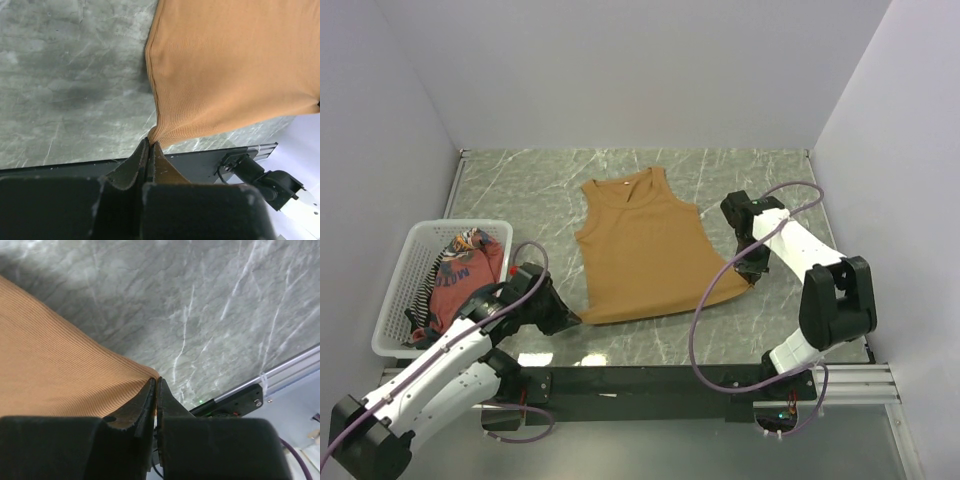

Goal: Fold and stack the tank tops

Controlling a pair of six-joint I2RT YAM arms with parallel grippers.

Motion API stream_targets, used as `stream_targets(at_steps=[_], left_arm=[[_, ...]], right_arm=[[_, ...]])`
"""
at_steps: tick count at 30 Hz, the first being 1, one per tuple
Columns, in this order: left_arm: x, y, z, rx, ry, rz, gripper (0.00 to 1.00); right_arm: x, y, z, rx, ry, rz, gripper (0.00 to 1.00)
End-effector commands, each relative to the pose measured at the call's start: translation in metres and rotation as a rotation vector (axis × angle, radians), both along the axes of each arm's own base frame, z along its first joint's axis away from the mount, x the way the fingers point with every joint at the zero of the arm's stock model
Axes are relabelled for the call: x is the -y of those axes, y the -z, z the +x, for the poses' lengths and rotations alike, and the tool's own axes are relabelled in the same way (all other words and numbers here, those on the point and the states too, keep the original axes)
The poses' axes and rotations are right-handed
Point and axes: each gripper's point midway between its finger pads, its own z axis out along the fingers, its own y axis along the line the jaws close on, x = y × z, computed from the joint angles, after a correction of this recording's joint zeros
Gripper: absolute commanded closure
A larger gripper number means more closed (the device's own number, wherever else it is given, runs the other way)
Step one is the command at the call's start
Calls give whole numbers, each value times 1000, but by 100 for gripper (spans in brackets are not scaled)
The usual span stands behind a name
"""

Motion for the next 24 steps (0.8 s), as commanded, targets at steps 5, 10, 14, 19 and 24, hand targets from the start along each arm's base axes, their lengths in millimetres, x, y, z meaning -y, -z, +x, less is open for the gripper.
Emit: stream_targets(at_steps=[5, 10, 14, 19, 24], left_arm=[[10, 16, 10, 17, 45, -8, 99], [12, 25, 10, -3, 72, 8, 99], [15, 17, 8, 11, 106, -10, 99], [20, 1, -1, 35, 140, -71, 99], [18, -13, 6, 83, 139, -49, 51]], right_arm=[[21, 14, -6, -73, -5, -116, 91], [28, 27, -9, -120, -11, -164, 90], [36, 25, -11, -145, -16, -217, 88], [34, 24, -13, -156, -11, -206, 85], [34, 11, -2, -104, 4, -212, 63]])
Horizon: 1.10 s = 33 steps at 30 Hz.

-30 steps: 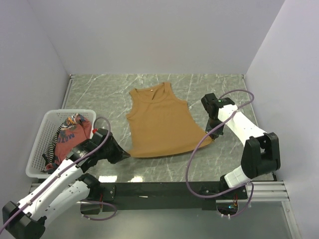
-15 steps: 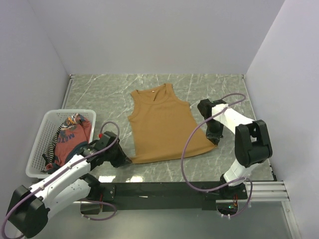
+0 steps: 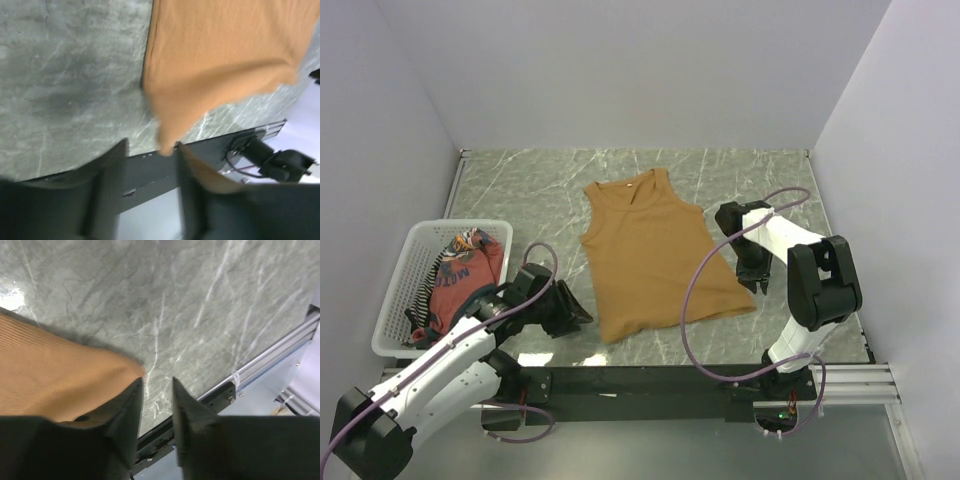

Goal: Fold and stack the tank tops

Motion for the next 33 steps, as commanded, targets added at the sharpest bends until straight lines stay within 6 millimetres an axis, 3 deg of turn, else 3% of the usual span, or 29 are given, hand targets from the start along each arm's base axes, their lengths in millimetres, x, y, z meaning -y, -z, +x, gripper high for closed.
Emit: stream_targets(at_steps=[1, 3, 5, 9, 11, 12, 16, 19, 20, 22, 23, 24, 25, 27, 28, 32, 33], left_arm=[[3, -26, 12, 74, 10, -11, 42], [3, -33, 19, 94, -2, -2, 36], [1, -39, 31, 128, -42, 18, 34], [9, -55, 77, 206, -128, 49, 42], [11, -63, 102, 235, -174, 86, 47], [9, -49, 112, 208, -187, 150, 49], [15, -34, 137, 193, -209, 210, 62], [1, -32, 150, 210, -267, 300, 59], [-6, -33, 155, 221, -294, 324, 59], [-21, -32, 164, 240, -345, 391, 57], [-26, -34, 171, 243, -366, 399, 57], [-28, -28, 176, 234, -366, 424, 58], [-32, -27, 180, 238, -379, 444, 57], [-30, -21, 193, 235, -370, 456, 57], [-33, -19, 196, 231, -372, 475, 57], [-40, -19, 223, 260, -383, 561, 57], [-40, -10, 227, 249, -365, 580, 58]], right_arm=[[10, -22, 14, 64, 9, -58, 60], [8, -31, 25, 109, 17, -52, 53], [3, -41, 36, 156, 20, -35, 52], [-45, -52, 74, 285, -50, 134, 53], [-74, -44, 87, 301, -117, 186, 53], [-82, -42, 92, 306, -131, 200, 53], [-127, -14, 103, 293, -182, 277, 57], [-152, -12, 101, 354, -236, 273, 58], [-161, -21, 98, 396, -259, 290, 57], [-184, -17, 82, 426, -285, 352, 57], [-193, -26, 77, 462, -296, 401, 57], [-196, -18, 64, 453, -308, 414, 58], [-216, -28, 55, 494, -337, 472, 58], [-227, -25, 36, 500, -367, 488, 58], [-243, -30, 22, 511, -397, 527, 58], [-277, -34, -19, 512, -480, 581, 59], [-284, -35, -26, 514, -496, 594, 60]])
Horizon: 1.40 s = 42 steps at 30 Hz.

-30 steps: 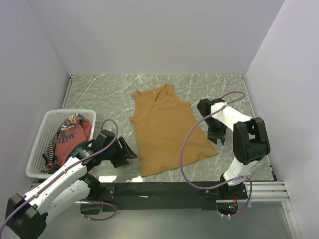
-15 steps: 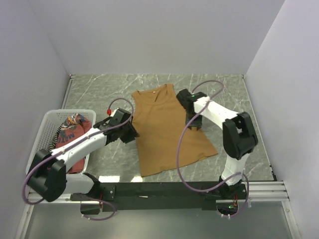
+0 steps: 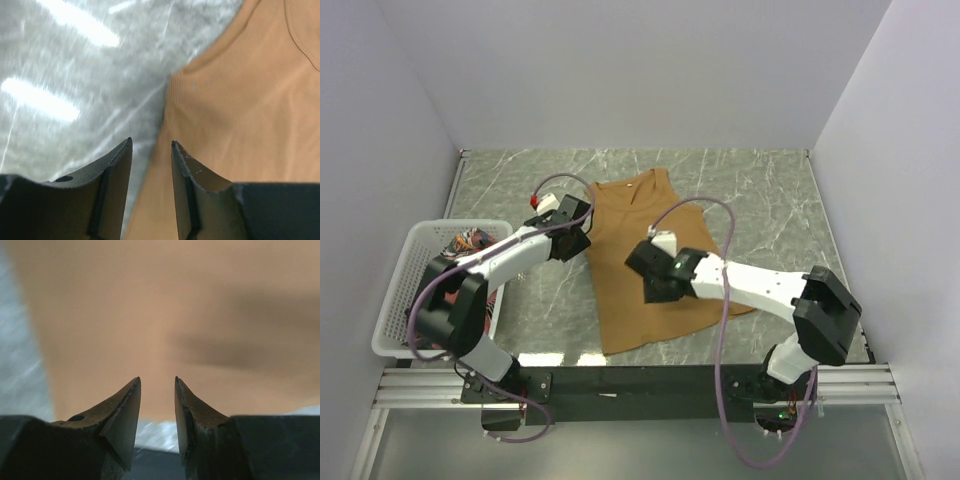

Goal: Fold and stack the tank tops

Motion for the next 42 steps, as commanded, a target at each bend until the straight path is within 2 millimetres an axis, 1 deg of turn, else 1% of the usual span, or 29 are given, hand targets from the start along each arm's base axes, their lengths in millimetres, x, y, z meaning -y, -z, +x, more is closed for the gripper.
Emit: stream_targets(at_steps=[1, 2, 3, 4, 5, 6, 7, 8, 9, 10, 11, 12, 13, 15, 16, 18, 19, 21, 22, 26, 34, 37, 39, 40, 41, 42], left_arm=[[-8, -9, 30, 53, 13, 88, 58], [-8, -8, 35, 56, 13, 85, 58], [-1, -5, 42, 67, 38, 60, 58], [0, -3, 45, 69, 56, 65, 57], [-3, 1, 49, 62, 48, 74, 57], [-2, 1, 53, 70, 53, 72, 58], [-3, 4, 54, 64, 64, 80, 59], [-4, 5, 57, 62, 66, 83, 59], [-1, 8, 60, 67, 89, 75, 59], [0, 9, 62, 72, 97, 70, 59], [-2, 13, 61, 69, 98, 69, 59], [-1, 14, 62, 73, 102, 61, 59], [4, 13, 66, 91, 124, 41, 61], [2, 19, 62, 80, 130, 45, 61], [4, 20, 62, 79, 140, 38, 61], [4, 22, 63, 90, 141, 27, 61], [5, 22, 64, 94, 144, 20, 61], [8, 23, 62, 100, 157, 3, 61], [7, 24, 62, 97, 155, 4, 61], [8, 28, 61, 87, 163, 1, 62], [8, 24, 63, 91, 163, -11, 63], [7, 20, 63, 100, 165, -16, 63], [7, 15, 63, 114, 170, -25, 62], [6, 14, 63, 113, 172, -33, 62], [7, 11, 63, 121, 178, -38, 62], [7, 10, 63, 123, 181, -42, 62]], right_arm=[[-35, -13, -19, 53, 4, 117, 60], [-45, -14, -33, 52, -38, 129, 60], [-54, -19, -38, 67, -55, 143, 60], [-59, -18, -43, 71, -60, 143, 60], [-71, -23, -55, 78, -98, 153, 60], [-77, -25, -57, 92, -108, 152, 60], [-79, -19, -61, 86, -112, 131, 60], [-84, -18, -65, 87, -126, 126, 60], [-94, -15, -72, 82, -150, 120, 60], [-99, -13, -76, 80, -159, 118, 60], [-105, -14, -78, 81, -168, 119, 60], [-110, -11, -86, 76, -184, 116, 60], [-114, -3, -88, 68, -190, 99, 60], [-123, -1, -94, 64, -207, 101, 60], [-126, 6, -98, 56, -217, 86, 60], [-132, 9, -101, 52, -223, 80, 60], [-134, 15, -105, 47, -231, 64, 60], [-138, 17, -107, 44, -236, 61, 60], [-139, 20, -111, 41, -244, 57, 60], [-144, 25, -116, 37, -251, 53, 59], [-147, 45, -117, 30, -266, 6, 59], [-144, 52, -115, 33, -260, -28, 60], [-142, 54, -114, 34, -256, -33, 67], [-141, 53, -114, 41, -253, -28, 74], [-139, 55, -114, 41, -252, -32, 88], [-139, 53, -113, 43, -249, -20, 93]])
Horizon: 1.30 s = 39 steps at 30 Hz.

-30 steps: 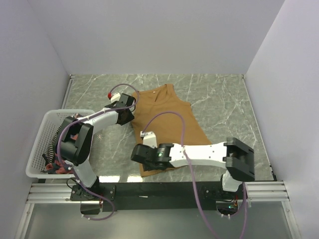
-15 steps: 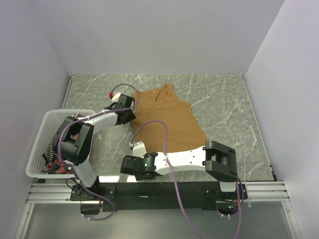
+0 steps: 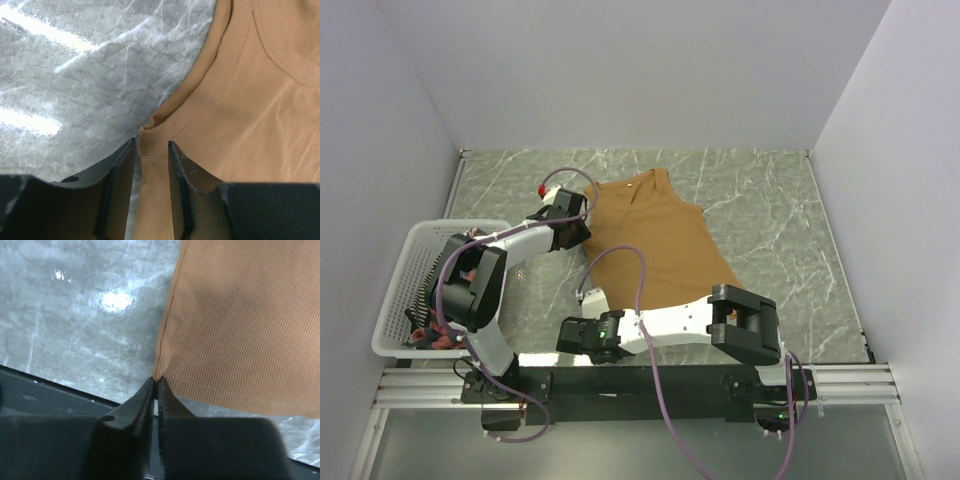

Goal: Fold and stack the tank tops

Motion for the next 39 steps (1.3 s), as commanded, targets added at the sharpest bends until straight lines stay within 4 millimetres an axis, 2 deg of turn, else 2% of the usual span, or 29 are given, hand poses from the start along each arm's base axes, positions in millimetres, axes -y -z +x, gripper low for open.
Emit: stream_targets(at_steps=[1, 3, 4, 10, 19, 26, 29, 30, 33, 39], left_arm=[[2, -21, 5, 59, 38, -34, 62], [2, -22, 4, 60, 41, -40, 62], [0, -21, 2, 53, 39, -37, 61], [0, -18, -1, 61, 53, -48, 59], [7, -6, 3, 59, 72, -79, 62], [-1, 4, 4, 33, 48, -59, 80], [-6, 6, 5, 27, 32, -53, 92], [-9, 5, 7, 28, 22, -48, 99], [-24, 5, 9, 13, -34, -21, 99], [-54, -9, 7, 24, -162, -3, 99]], right_arm=[[-3, -13, 5, 43, 25, 44, 96], [-2, -15, 5, 44, 27, 67, 100], [-3, -24, 5, 46, 25, 97, 100], [-2, -36, 6, 27, 20, 170, 100], [-7, -40, 4, 14, 4, 173, 100], [-16, -46, 2, 2, -13, 189, 100], [-19, -47, 2, -3, -21, 187, 100], [-20, -46, 1, -5, -26, 185, 100], [-29, -45, -2, -23, -44, 194, 100], [-54, -52, -11, -64, -97, 247, 100]])
